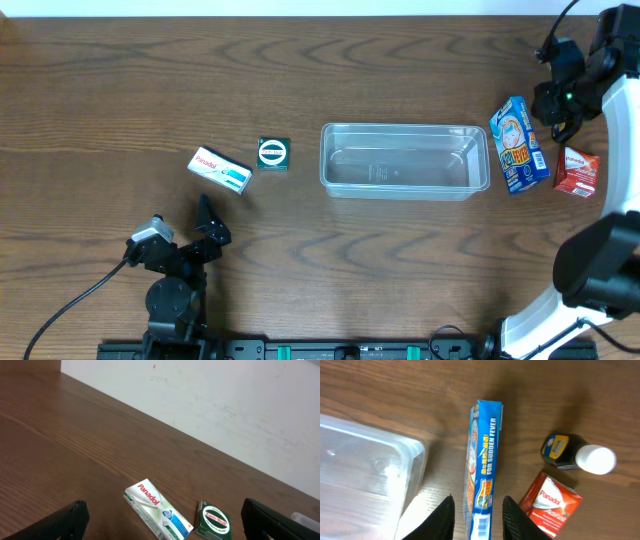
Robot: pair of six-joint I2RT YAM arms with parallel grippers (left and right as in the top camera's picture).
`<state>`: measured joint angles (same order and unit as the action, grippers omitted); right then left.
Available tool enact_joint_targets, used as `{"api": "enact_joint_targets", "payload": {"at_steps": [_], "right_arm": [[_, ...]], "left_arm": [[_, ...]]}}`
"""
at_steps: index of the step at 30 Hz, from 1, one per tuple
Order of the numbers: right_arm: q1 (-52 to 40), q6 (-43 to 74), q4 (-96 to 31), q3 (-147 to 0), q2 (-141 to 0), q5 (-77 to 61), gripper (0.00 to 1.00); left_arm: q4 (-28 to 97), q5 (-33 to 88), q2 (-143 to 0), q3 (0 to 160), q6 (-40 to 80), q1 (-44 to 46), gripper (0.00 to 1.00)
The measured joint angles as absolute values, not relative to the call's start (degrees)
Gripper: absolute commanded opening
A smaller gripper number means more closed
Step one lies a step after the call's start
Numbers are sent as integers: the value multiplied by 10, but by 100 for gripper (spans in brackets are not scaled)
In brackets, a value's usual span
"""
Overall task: Pack container
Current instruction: 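Move the right gripper over the blue Koolfever box and grasp it, then lift the blue Koolfever box with the right gripper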
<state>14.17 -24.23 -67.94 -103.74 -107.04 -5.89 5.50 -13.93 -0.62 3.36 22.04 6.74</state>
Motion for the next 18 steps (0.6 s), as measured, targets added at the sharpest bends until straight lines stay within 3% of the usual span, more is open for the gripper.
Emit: {"api": "enact_joint_targets", "payload": {"at_steps": [4, 18], "right_arm": [[138, -240, -677, -1040, -1058, -51, 49], [139, -242, -550, -889, -1061, -34, 57]], "left_arm": [[55, -139, -6, 34, 220, 67, 98], [55, -139, -6, 34, 220, 67, 98]]}}
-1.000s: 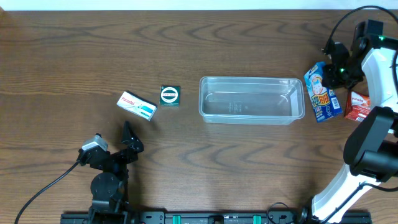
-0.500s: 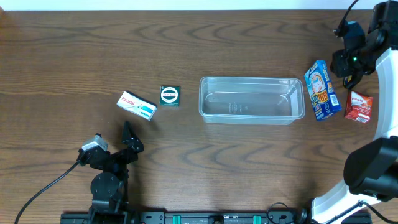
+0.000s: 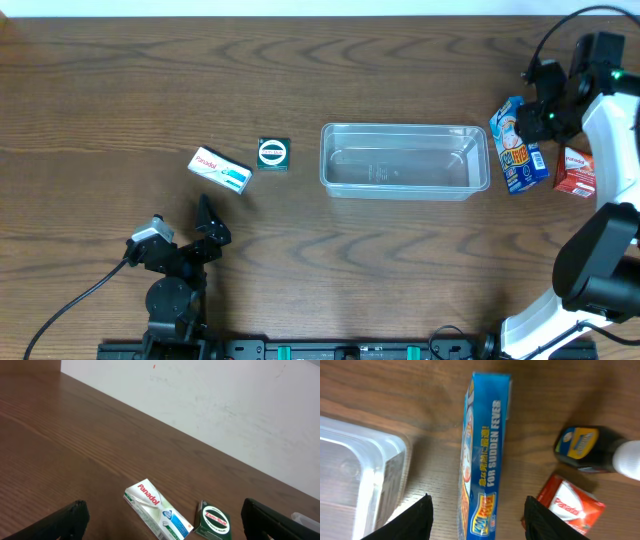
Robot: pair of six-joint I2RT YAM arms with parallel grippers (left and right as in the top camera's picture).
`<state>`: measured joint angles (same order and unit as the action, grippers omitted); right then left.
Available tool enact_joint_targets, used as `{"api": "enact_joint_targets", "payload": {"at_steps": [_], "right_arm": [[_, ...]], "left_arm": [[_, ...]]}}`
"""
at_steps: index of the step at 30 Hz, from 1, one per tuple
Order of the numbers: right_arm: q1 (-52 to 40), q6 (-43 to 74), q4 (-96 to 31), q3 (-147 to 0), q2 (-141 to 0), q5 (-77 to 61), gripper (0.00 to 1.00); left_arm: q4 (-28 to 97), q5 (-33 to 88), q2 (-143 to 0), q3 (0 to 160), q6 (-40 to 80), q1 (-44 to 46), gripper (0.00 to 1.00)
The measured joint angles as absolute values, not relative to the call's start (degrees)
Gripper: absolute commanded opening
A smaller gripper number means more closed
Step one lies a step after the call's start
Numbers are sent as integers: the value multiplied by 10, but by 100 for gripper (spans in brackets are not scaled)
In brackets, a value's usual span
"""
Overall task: Pack container
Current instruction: 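Lift the blue Koolfever box with the right gripper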
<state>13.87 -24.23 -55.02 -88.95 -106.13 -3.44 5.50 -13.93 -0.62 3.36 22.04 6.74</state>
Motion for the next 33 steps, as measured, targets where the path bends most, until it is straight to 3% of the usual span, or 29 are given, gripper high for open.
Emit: {"api": "enact_joint_targets", "payload": {"at_steps": [8, 22, 33], "right_arm": [[139, -242, -493, -834, -1061, -32, 55], [139, -240, -460, -806, -1061, -31, 30], [140, -240, -460, -806, -1061, -31, 17]], "left_arm": [[55, -139, -6, 34, 220, 67, 98], [55, -139, -6, 34, 220, 67, 98], [55, -139, -6, 34, 220, 67, 98]]}}
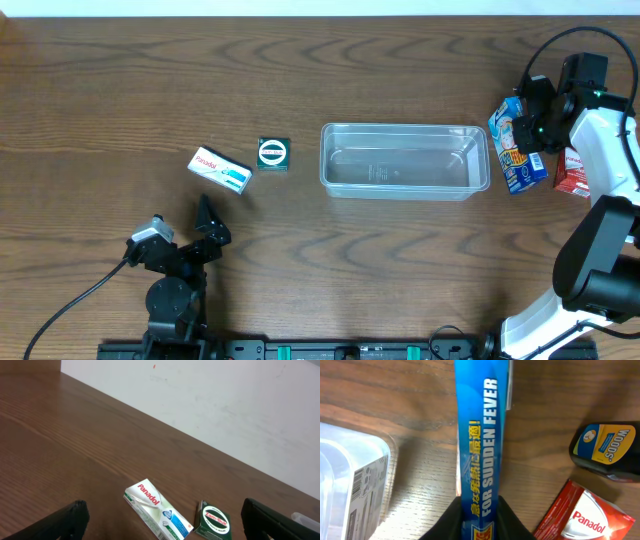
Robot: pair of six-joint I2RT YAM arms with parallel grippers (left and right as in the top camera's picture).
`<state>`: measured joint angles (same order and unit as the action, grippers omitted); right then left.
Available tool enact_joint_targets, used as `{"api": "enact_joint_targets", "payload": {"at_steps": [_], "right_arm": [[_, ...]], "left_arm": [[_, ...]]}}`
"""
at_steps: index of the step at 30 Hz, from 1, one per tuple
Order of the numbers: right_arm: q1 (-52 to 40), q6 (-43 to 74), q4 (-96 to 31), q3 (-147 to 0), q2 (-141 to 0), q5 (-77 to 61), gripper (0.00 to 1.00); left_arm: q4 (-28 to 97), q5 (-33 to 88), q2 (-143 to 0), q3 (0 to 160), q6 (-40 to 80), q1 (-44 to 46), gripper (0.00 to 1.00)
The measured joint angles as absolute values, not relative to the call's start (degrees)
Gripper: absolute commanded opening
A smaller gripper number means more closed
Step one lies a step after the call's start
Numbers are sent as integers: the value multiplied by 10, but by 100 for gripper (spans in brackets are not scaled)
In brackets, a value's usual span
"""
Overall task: Pack container
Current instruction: 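Lift the blue Koolfever box with the right gripper, then carry the box over the container and lower it inside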
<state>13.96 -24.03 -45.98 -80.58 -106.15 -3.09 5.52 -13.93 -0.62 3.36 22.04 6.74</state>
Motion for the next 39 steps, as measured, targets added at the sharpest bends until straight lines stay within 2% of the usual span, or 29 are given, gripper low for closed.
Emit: {"api": "enact_joint_targets", "payload": {"at_steps": [6, 12, 17, 23, 29, 36, 39], "right_arm": [[140, -241, -460, -806, -1061, -31, 12], [140, -236, -493, -821, -1061, -31, 15], [140, -234, -540, -885, -1044, -30, 17], [128, -234, -580, -959, -990, -29, 12], [72, -265, -605, -978, -942, -30, 4], [-34, -328, -636, -978, -937, -58, 8], [-67, -362, -657, -978, -937, -81, 7]], "left_arm": [[55, -139, -6, 34, 220, 67, 98], [55, -139, -6, 34, 220, 67, 98], [55, -139, -6, 34, 220, 67, 98], [55, -139, -6, 34, 220, 67, 98], [55, -139, -6, 34, 220, 67, 98], [55, -139, -6, 34, 220, 67, 98], [55, -139, -6, 34, 220, 67, 98]]}}
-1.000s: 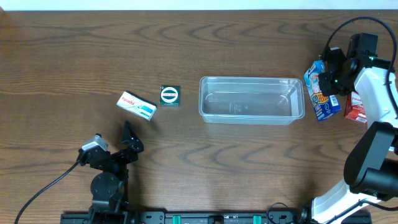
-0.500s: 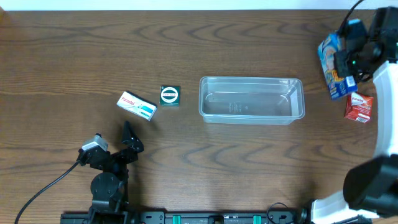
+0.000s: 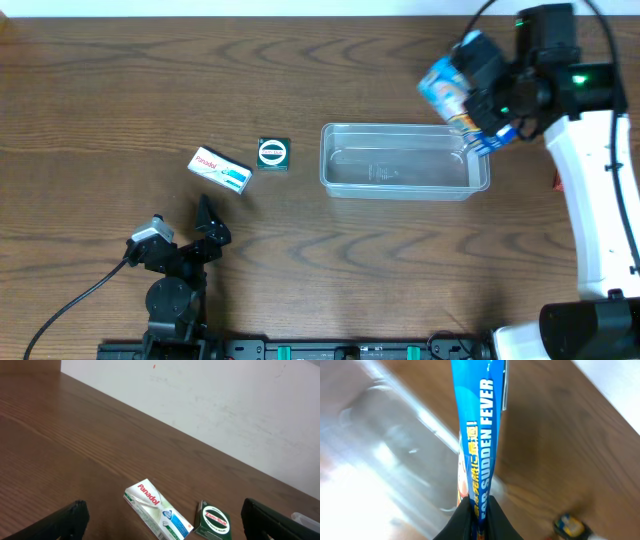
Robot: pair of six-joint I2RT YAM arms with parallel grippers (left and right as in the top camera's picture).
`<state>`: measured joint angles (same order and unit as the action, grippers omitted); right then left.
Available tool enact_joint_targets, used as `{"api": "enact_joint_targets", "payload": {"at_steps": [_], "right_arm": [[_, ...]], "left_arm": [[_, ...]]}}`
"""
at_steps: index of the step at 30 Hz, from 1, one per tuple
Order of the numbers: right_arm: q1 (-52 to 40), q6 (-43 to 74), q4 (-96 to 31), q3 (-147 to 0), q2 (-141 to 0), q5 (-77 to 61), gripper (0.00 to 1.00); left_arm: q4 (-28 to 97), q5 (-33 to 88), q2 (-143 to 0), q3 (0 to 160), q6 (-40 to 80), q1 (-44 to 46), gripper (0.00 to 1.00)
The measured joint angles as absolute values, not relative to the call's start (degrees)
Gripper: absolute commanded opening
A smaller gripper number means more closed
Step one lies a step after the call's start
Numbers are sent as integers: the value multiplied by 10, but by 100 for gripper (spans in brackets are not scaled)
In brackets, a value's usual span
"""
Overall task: Pack container
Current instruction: 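Carry the box over the container and lower it inside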
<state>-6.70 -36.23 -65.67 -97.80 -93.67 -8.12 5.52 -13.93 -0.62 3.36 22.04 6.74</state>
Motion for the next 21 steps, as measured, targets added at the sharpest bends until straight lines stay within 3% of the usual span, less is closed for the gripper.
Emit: {"api": "enact_joint_targets", "payload": {"at_steps": [6, 21], "right_arm": [[-108, -428, -666, -961, -937, -105, 4], [-109, -528, -629, -883, -937, -125, 7]], "left_arm": [[55, -139, -6, 34, 220, 67, 98], [55, -139, -6, 34, 220, 67, 98]]}}
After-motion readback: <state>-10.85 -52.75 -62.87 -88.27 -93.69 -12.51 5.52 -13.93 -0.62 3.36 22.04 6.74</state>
